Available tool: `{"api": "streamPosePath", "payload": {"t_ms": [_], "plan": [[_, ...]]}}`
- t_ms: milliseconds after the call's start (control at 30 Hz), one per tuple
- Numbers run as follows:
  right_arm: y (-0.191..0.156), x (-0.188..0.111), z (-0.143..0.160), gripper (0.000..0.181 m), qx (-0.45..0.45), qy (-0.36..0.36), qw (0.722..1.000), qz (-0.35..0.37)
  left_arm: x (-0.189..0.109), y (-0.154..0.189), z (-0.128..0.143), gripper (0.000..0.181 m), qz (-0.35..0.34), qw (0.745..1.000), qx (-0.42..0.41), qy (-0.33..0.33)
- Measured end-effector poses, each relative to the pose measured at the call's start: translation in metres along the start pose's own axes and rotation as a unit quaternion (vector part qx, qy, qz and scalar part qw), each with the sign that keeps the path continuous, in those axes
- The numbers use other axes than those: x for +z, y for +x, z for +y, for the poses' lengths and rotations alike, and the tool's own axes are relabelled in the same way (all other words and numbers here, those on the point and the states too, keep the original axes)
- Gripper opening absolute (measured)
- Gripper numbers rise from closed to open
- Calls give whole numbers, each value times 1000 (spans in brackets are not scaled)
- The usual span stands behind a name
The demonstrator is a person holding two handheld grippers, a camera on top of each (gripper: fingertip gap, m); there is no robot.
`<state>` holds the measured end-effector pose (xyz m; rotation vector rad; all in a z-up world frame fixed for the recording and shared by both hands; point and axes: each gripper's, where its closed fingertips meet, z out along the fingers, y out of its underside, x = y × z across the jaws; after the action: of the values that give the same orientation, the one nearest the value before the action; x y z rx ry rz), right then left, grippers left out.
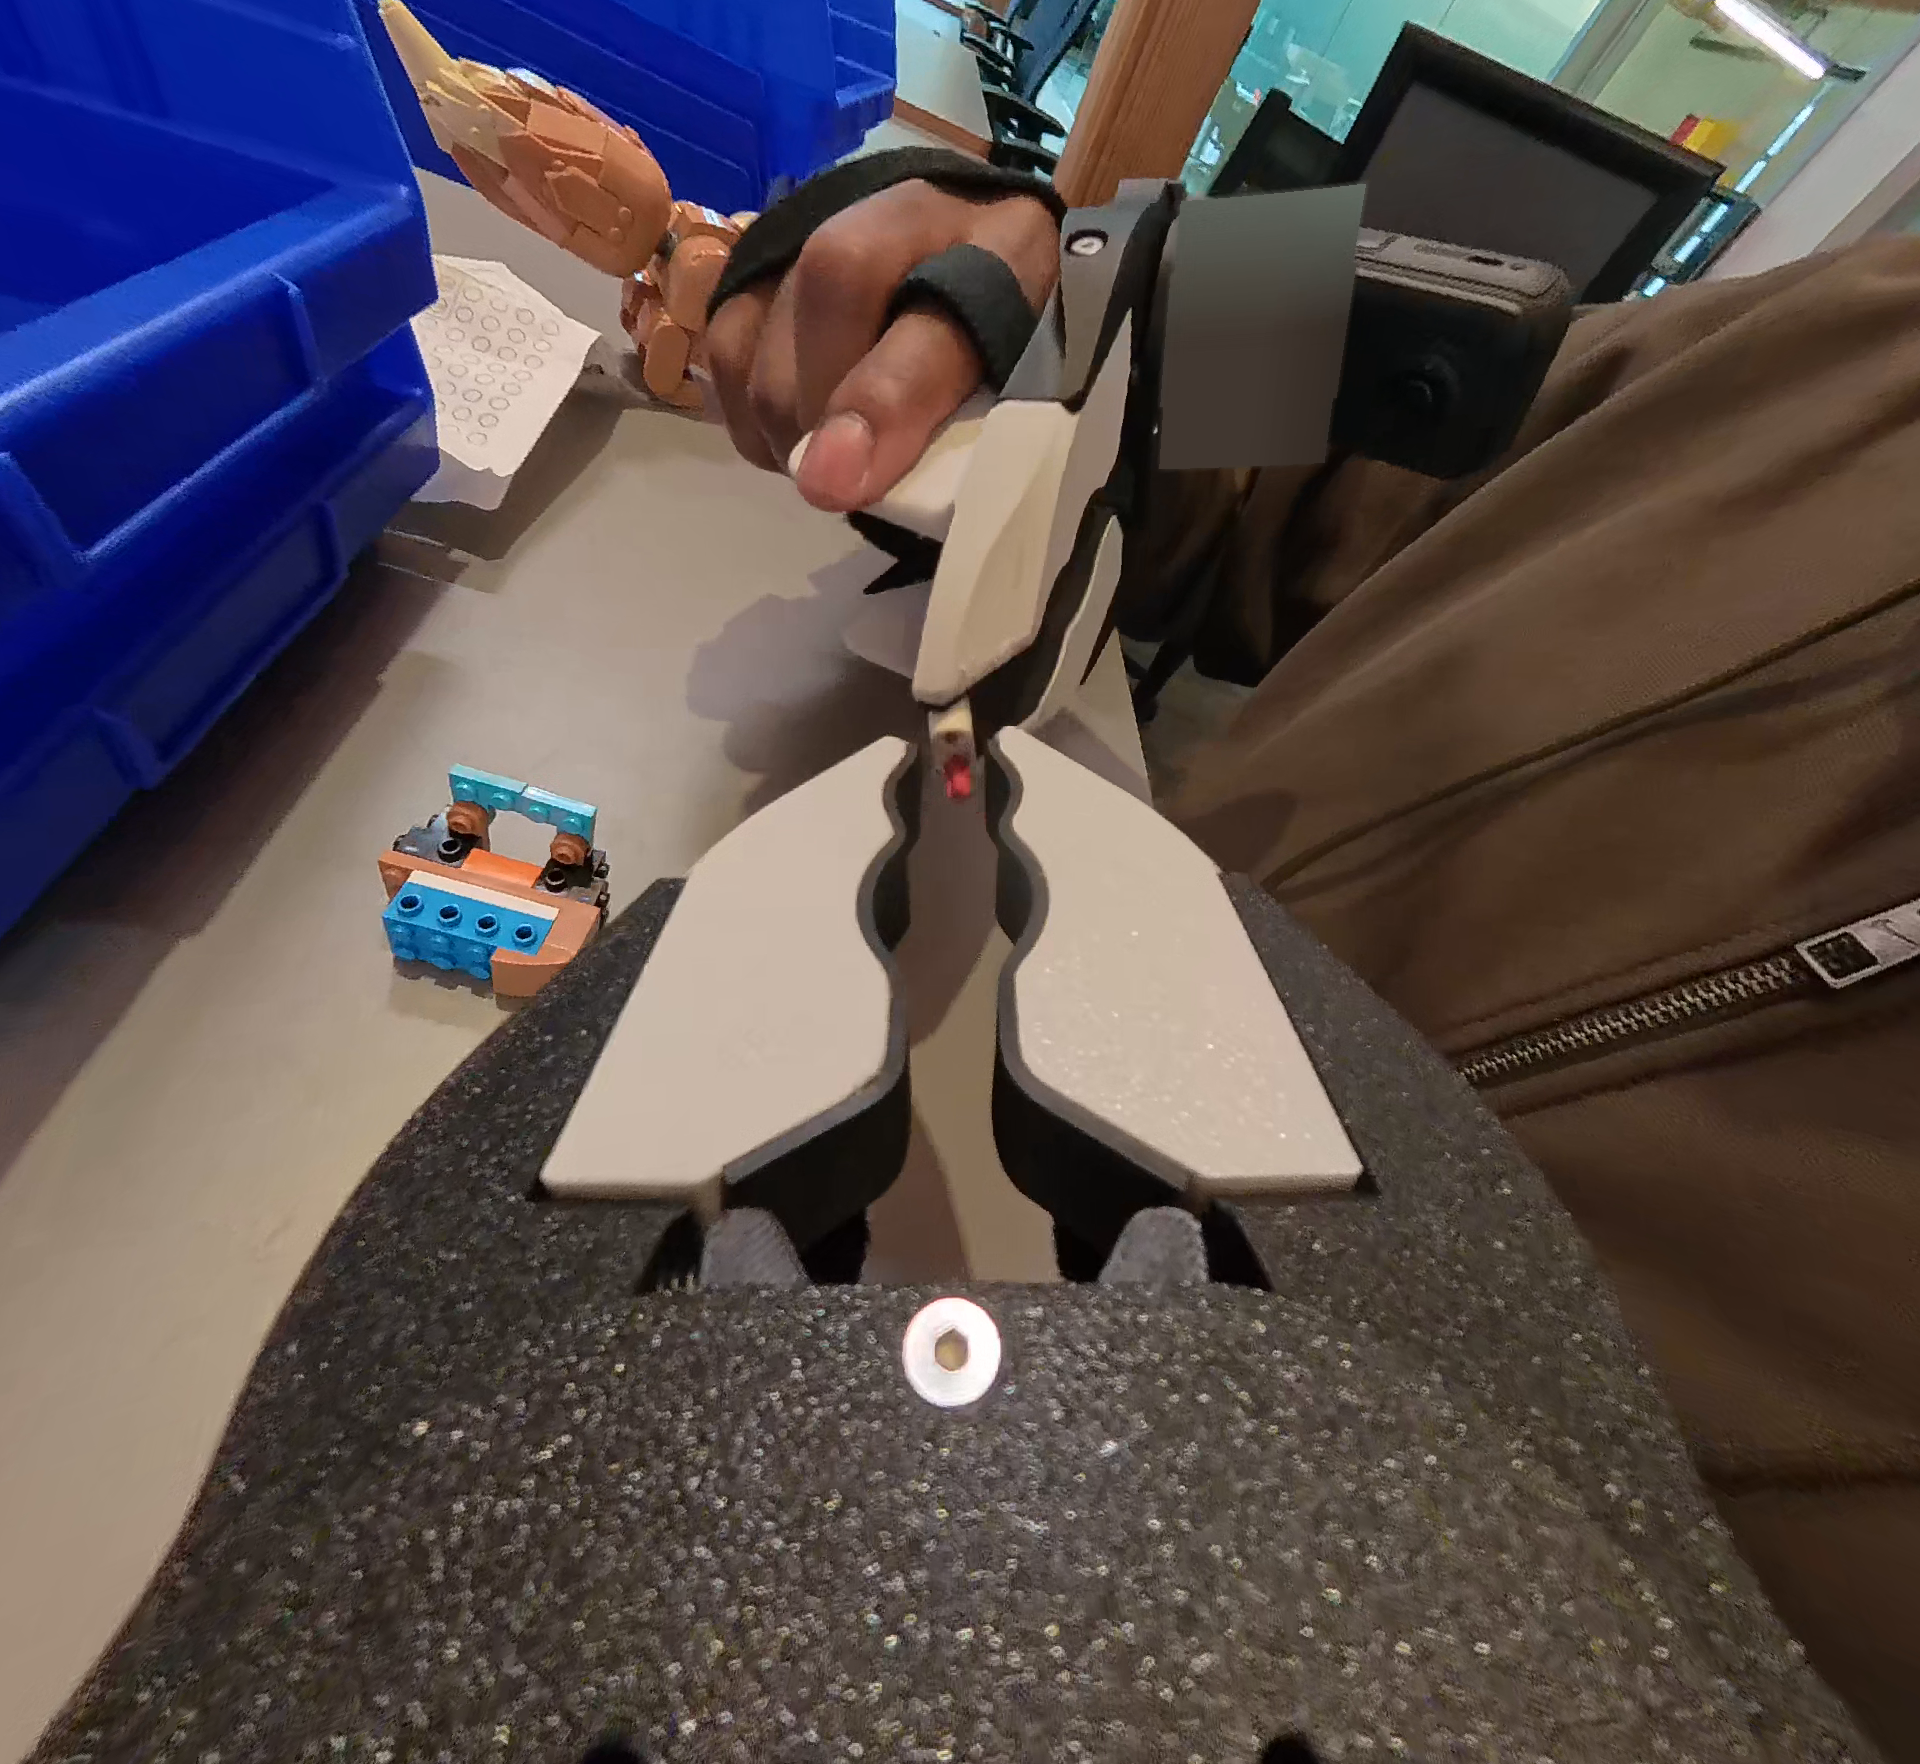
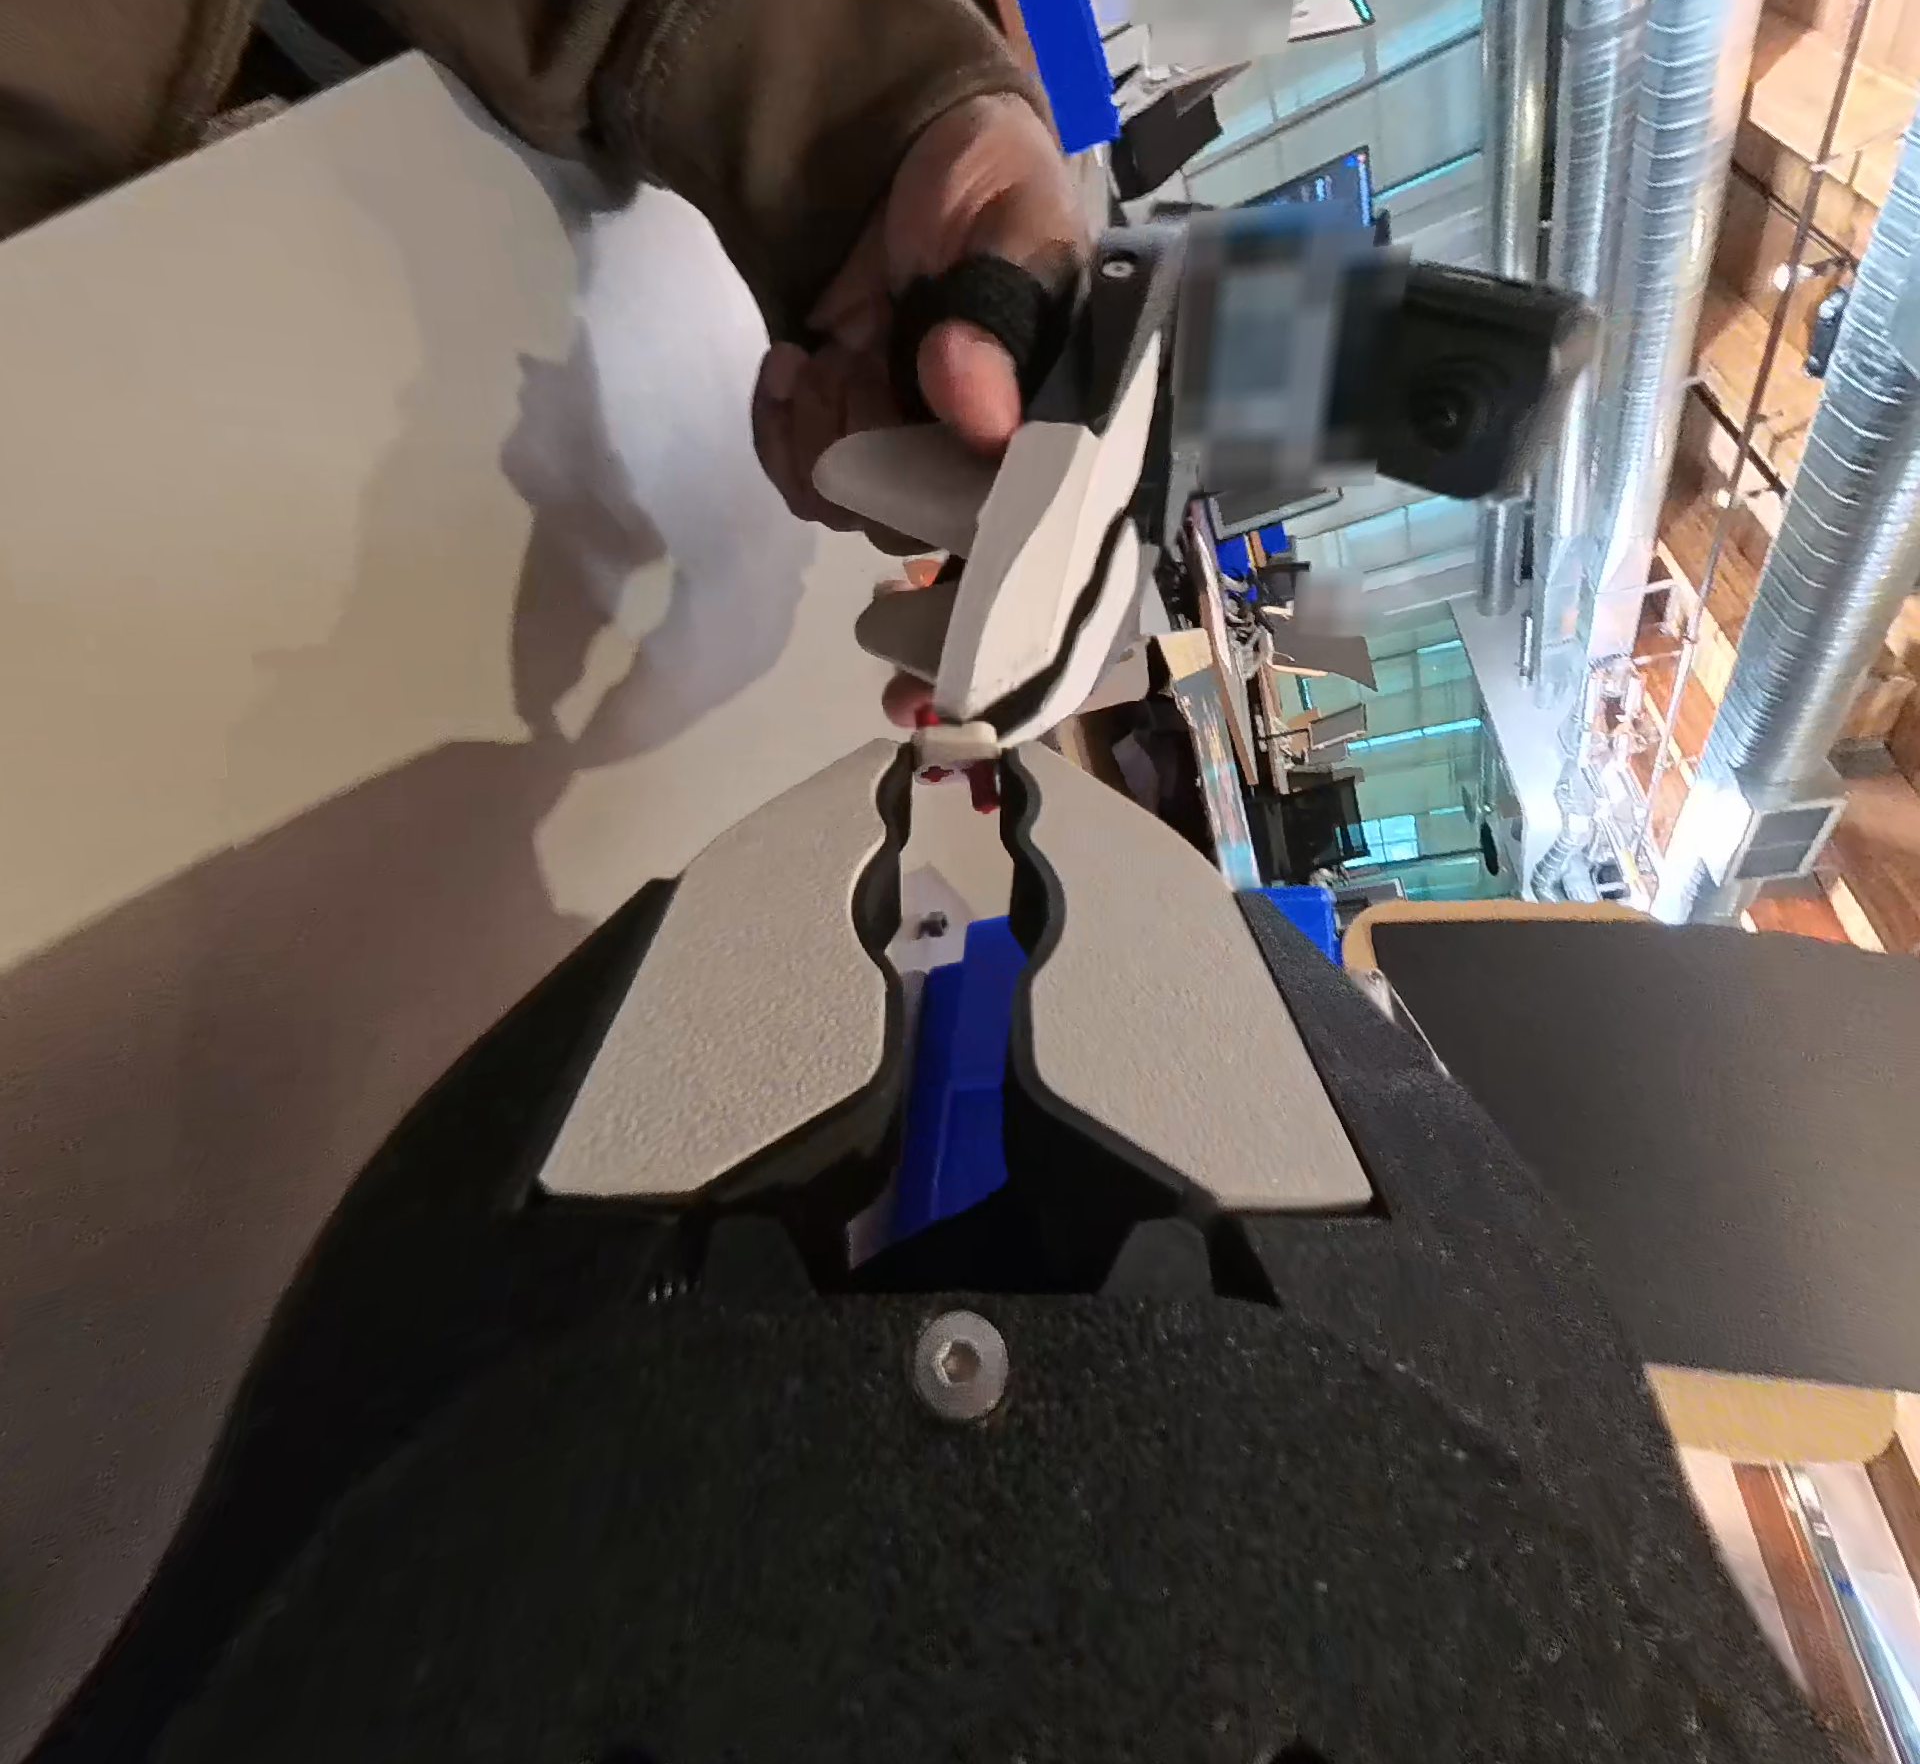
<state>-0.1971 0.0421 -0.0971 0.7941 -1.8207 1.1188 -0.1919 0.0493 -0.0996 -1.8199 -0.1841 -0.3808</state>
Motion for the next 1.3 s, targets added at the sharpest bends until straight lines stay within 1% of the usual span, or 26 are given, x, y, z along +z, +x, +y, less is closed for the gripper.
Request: {"api": "streamPosePath", "payload": {"t_ms": [67, 200, 300, 367, 433, 500, 600, 700, 767, 1033, 1300], "plan": [[5, -3, 1, 16, 13, -10, 1000, 18, -4, 1, -3, 15, -12, 1000, 6, 19], [10, -8, 0, 16, 60, -30, 997, 46, -8, 3, -14, 14, -48, 995, 43, 82], [9, -12, -1, 16, 112, -47, 991, 62, -7, 12, -18, 13, -77, 984, 118, 108], [5, -16, -6, 16, 139, -47, 987, 67, -8, 19, -21, 10, -103, 969, 186, 128], [3, -21, -13, 16, 154, -41, 984, 77, -4, 25, -17, 6, -112, 957, 232, 135], [4, -27, -17, 16, 181, -32, 979, 91, 2, 34, -12, 4, -102, 952, 259, 128], [0, -34, -26, 16, 234, 8, 967, 100, 7, 46, -9, 5, -91, 941, 297, 131], [-3, -39, -36, 16, 221, 20, 970, 103, 12, 51, -6, 7, -90, 935, 319, 123], [-6, -39, -40, 16, 231, 32, 968, 91, 14, 54, -4, 7, -84, 934, 325, 124], [-9, -39, -47, 16, 242, 50, 966, 79, 12, 61, -4, 7, -81, 928, 336, 139], [-10, -38, -49, 16, 246, 55, 965, 74, 16, 62, 0, 7, -76, 928, 343, 128]]}}
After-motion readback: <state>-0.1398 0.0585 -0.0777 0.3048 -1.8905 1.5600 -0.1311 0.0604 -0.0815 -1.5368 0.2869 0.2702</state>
